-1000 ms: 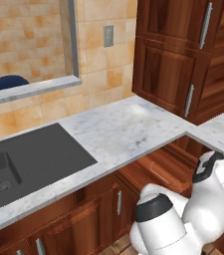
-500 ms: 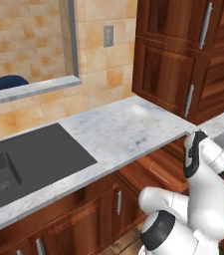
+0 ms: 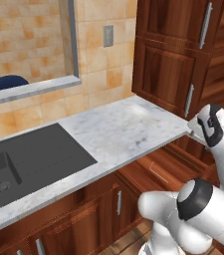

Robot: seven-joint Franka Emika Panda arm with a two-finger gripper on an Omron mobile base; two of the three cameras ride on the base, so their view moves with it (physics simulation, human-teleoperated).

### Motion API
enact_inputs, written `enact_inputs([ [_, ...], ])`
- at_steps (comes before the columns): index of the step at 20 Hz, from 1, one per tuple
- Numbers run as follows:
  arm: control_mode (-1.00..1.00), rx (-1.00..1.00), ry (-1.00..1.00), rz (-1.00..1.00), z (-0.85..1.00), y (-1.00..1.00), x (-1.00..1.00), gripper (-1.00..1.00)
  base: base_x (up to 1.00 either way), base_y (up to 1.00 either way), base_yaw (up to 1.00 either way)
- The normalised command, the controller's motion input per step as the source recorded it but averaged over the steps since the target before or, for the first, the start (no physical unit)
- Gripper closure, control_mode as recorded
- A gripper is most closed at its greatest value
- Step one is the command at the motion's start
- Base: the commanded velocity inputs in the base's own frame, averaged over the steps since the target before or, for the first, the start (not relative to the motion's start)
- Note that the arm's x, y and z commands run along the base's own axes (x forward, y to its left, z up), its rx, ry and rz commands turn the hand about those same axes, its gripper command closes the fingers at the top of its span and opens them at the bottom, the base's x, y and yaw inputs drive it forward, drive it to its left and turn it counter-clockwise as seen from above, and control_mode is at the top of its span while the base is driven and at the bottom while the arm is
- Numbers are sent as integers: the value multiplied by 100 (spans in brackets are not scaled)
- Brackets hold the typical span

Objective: Take a straw from the drawer in front and place it inside the glass cup on the dining counter.

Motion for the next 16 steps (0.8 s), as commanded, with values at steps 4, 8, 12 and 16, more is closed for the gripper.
enact_inputs([
  [4, -100, 0, -4, 48, -23, 2, 0, -100, 0, 0, 0],
  [8, -100, -11, -10, 32, -19, 23, 4, -100, 0, 0, 0],
  [12, -100, -25, -15, 16, -15, 41, 8, -100, 0, 0, 0],
  [16, -100, -34, -15, 6, -14, 48, 7, -100, 0, 0, 0],
])
